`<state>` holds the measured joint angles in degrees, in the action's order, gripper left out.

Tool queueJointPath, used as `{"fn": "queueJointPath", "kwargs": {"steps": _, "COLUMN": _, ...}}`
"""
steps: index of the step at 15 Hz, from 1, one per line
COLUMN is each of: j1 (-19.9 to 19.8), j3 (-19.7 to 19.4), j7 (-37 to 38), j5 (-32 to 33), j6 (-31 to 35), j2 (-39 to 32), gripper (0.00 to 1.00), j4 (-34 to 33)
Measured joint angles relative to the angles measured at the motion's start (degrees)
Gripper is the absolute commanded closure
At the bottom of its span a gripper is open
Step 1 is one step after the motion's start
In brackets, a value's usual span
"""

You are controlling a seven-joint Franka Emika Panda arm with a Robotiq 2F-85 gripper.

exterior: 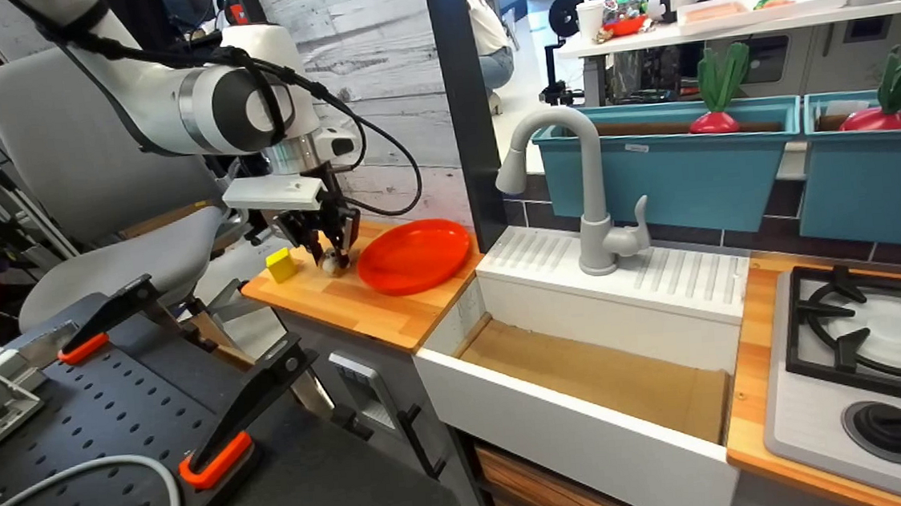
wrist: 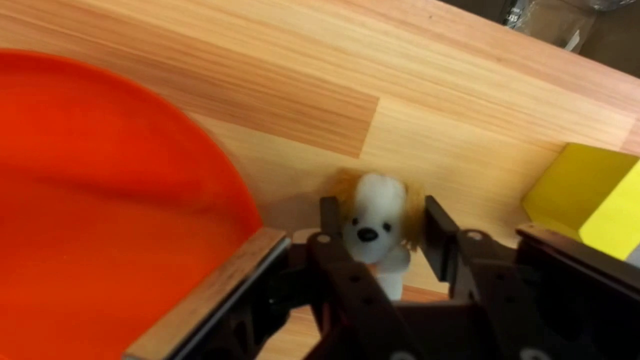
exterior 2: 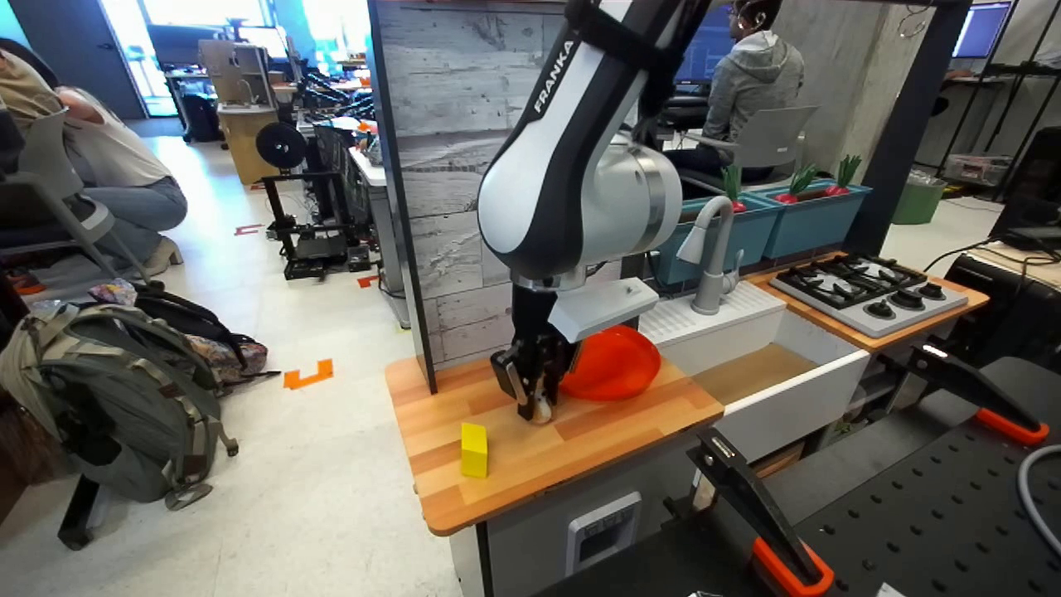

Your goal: Pick up the plush toy from the counter and put it on the orange plate

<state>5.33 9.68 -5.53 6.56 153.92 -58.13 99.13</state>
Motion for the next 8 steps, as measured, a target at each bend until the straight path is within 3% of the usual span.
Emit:
{"fn": "queueJointPath", "kwargs": {"steps": 2, "j1": 0.2, "j3": -0.3, "j7": 0.0, "j5": 0.0, "j6": -1.5, "j2": -0.8, "gripper": 0.99, "j4": -1.6}}
{"fn": "queueJointPath", "kwargs": {"steps": 8, "j1": 2.6, "j3": -1.6, "j7": 0.1, "j5": 0.0, "j6": -2.4, "j2": -0.3, "gripper": 0.96, "j4": -2.7}}
